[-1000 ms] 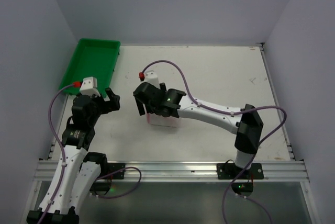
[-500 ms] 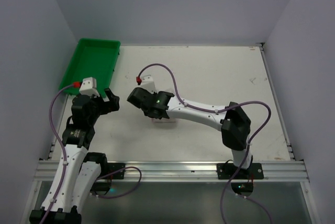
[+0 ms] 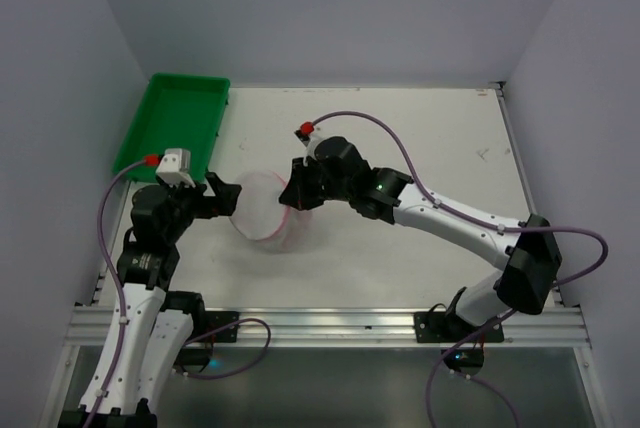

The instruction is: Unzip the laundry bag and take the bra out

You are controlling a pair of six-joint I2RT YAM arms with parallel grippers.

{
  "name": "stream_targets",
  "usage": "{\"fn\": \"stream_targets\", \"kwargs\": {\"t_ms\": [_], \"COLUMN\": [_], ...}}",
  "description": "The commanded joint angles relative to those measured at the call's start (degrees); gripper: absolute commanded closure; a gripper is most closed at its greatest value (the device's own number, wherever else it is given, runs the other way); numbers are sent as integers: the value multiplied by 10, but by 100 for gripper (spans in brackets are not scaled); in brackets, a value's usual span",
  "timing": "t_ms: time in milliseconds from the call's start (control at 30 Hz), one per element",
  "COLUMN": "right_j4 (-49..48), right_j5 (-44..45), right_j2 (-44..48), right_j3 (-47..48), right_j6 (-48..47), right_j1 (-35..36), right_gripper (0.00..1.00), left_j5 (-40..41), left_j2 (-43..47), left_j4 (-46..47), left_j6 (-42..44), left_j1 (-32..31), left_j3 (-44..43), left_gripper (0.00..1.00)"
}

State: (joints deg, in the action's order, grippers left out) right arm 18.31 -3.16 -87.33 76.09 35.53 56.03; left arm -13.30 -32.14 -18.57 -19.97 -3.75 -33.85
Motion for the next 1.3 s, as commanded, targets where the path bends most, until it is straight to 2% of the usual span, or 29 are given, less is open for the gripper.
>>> {"fn": "stream_targets", "kwargs": {"t_ms": [0, 167, 400, 567, 633, 800, 933, 1033, 1267], "right_j4": [-155, -287, -354, -297, -263, -188, -141, -91, 8], "right_j5": [-148, -298, -374, -402, -412, -438, -466, -476, -522], "right_j2": [21, -2, -29, -13, -7, -20, -35, -35, -42], "right_j3": [-74, -177, -232, -206, -192, -157, -119, -90, -45], "right_j6": [9, 41, 40, -31, -50, -121, -150, -190, -306], "right_j1": [-37, -103, -138, -140, -140, -144, -152, -159, -167], "right_gripper": [100, 100, 100, 100, 100, 100, 100, 100, 100], "left_j5": [-72, -103, -112, -210, -251, -296, -402, -428, -417], "left_j2": [1, -20, -56, -148, -201, -270, -313, -326, -325], "left_j4": [31, 31, 53, 119, 117, 113, 162, 162, 162], "left_j6": [-14, -30, -39, -22, 9, 72, 80, 98, 129], "left_j1": [5, 5, 5, 4, 4, 4, 3, -5, -44], "left_j3": [18, 21, 20, 3, -22, -82, -77, -72, -52], "left_gripper": [0, 0, 0, 0, 0, 0, 0, 0, 2]}}
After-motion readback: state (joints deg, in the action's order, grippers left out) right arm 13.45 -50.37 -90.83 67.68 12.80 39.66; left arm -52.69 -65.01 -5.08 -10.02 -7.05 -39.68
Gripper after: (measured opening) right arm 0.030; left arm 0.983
